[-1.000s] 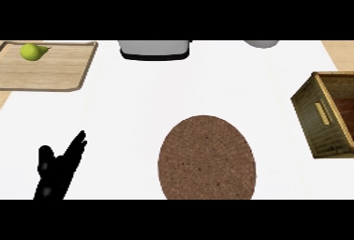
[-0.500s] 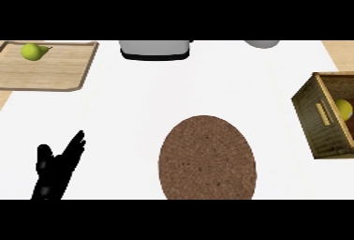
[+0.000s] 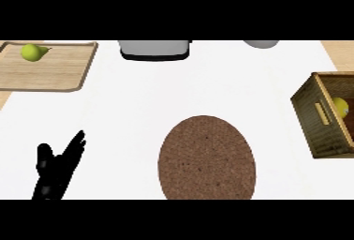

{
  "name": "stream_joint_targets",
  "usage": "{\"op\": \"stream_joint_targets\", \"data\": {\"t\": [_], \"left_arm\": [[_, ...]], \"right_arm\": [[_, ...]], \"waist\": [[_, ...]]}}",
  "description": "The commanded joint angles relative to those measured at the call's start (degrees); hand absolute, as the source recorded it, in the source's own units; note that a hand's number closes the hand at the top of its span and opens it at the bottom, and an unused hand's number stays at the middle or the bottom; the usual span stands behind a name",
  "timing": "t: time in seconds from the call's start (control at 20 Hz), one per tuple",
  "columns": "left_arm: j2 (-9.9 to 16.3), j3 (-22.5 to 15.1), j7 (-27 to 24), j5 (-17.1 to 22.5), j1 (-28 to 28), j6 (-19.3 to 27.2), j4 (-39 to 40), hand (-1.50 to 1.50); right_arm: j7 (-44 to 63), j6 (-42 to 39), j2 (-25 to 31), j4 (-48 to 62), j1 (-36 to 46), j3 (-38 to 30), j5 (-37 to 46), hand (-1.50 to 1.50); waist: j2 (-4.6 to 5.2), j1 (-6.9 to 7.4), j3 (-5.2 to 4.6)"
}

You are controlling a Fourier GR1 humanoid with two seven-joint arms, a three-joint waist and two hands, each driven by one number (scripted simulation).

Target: Pick the lemon from the placemat and place it in the basket

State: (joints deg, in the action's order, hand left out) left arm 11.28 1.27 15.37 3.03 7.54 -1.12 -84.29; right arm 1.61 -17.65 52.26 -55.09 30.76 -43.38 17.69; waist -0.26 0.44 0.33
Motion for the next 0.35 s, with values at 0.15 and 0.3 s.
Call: {"op": "stream_joint_targets", "data": {"t": [0.15,0.3], "left_arm": [[0.19,-0.21,2.12,0.39,1.77,-1.47,-0.1,0.0],[-0.39,0.23,-0.13,-1.5,-0.65,0.02,4.17,0.0]], "right_arm": [[-0.33,-1.65,9.68,10.8,-0.28,-7.3,-4.23,-1.5],[-3.87,-3.99,11.97,14.0,-5.91,-10.11,-5.35,-1.5]], "waist": [[0.35,-0.14,-0.26],[0.31,-0.91,-0.28]]}}
